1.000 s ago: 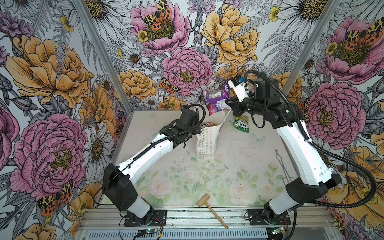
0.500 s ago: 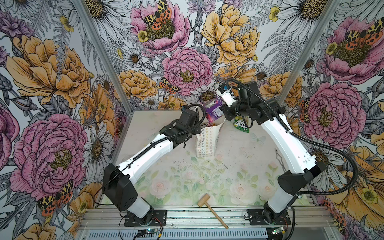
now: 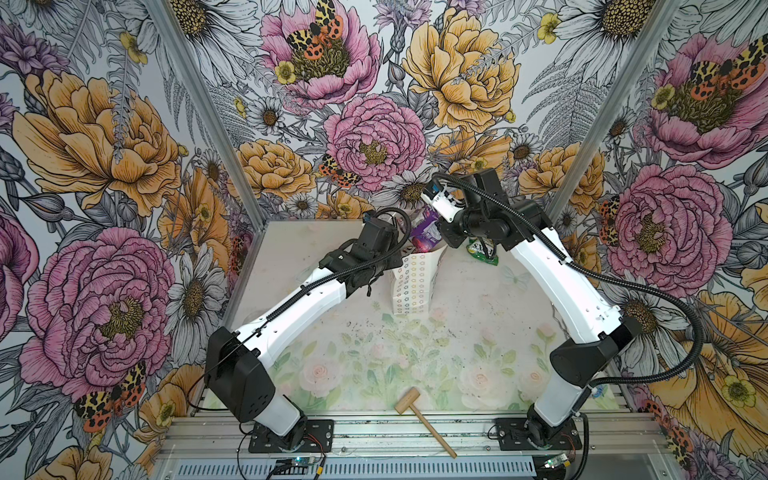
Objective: Place the snacks into the paper bag
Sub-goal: 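Carry the purple packet over the bag opening with the right gripper, then lower the purple packet into the bag with the right gripper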
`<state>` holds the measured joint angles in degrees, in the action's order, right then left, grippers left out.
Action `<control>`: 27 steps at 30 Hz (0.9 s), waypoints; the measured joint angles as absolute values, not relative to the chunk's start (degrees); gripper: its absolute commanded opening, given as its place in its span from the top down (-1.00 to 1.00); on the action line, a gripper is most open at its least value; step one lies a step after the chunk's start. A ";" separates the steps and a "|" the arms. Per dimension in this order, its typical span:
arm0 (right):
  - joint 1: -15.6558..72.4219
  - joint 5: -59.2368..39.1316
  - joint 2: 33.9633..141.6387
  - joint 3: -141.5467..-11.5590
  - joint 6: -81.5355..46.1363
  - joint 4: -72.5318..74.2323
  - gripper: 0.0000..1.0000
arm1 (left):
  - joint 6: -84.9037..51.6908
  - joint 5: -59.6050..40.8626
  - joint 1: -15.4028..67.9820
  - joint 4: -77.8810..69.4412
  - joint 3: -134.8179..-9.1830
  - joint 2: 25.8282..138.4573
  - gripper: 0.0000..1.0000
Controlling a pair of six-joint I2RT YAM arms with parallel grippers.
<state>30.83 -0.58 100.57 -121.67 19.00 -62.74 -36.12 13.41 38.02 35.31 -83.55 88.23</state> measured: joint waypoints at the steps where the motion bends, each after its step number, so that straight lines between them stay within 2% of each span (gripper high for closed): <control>1: 30.87 -0.40 100.71 -121.67 19.49 -63.00 1.00 | -36.12 13.41 38.02 35.31 -83.55 88.23 1.00; 15: 31.48 0.25 100.97 -120.55 25.39 -65.93 1.00 | -36.12 13.41 38.02 35.31 -83.55 88.23 1.00; 27: 31.59 -6.17 100.97 -119.63 29.50 -68.31 1.00 | -36.12 13.41 38.02 35.31 -83.55 88.23 1.00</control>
<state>31.59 -6.17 100.97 -119.63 29.50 -68.31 -36.12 13.41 38.02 35.31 -83.55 88.23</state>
